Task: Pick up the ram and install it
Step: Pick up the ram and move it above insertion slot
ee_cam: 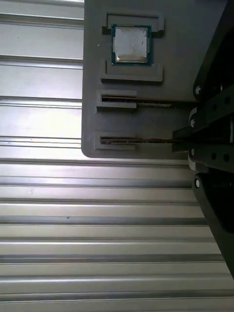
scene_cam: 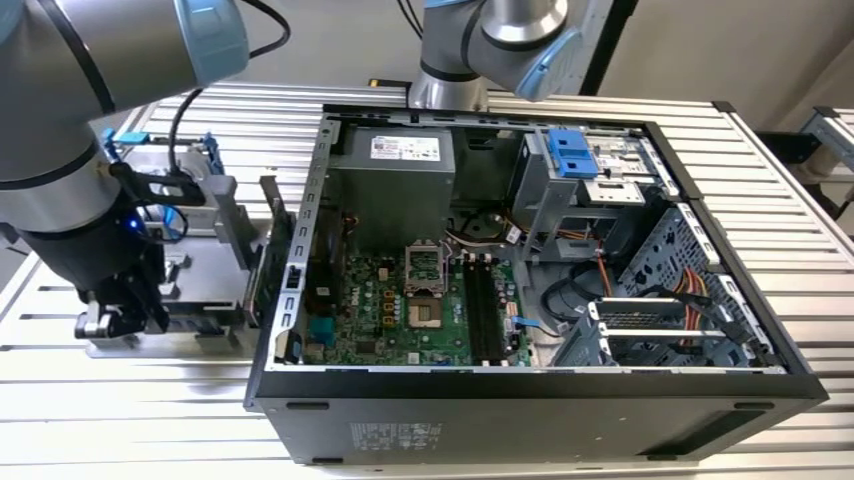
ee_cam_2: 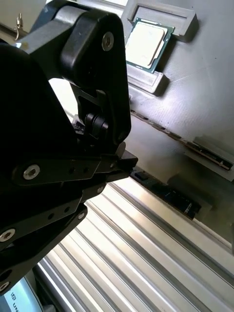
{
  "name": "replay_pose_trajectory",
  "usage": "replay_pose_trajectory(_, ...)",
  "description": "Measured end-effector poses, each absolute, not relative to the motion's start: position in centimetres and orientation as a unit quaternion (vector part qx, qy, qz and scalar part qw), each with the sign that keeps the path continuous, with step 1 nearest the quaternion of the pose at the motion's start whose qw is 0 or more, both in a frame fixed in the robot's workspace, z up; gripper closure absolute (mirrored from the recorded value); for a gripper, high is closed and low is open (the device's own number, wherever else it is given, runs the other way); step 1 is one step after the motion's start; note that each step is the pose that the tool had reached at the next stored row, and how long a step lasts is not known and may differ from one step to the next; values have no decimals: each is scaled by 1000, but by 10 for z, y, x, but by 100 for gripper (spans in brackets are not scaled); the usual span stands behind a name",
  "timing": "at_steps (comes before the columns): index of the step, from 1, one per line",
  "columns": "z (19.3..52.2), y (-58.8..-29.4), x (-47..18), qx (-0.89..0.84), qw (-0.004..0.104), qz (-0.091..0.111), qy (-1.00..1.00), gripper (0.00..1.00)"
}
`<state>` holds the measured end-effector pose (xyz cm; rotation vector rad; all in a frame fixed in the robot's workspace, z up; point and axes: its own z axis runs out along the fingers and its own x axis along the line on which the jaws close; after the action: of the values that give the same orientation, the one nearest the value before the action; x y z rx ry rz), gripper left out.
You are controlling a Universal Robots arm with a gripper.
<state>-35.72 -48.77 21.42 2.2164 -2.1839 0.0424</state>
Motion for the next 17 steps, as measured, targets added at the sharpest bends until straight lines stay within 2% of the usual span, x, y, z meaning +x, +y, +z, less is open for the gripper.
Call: replay_pose_trajectory(17,228,-488,-357,712,15,14,-702,100)
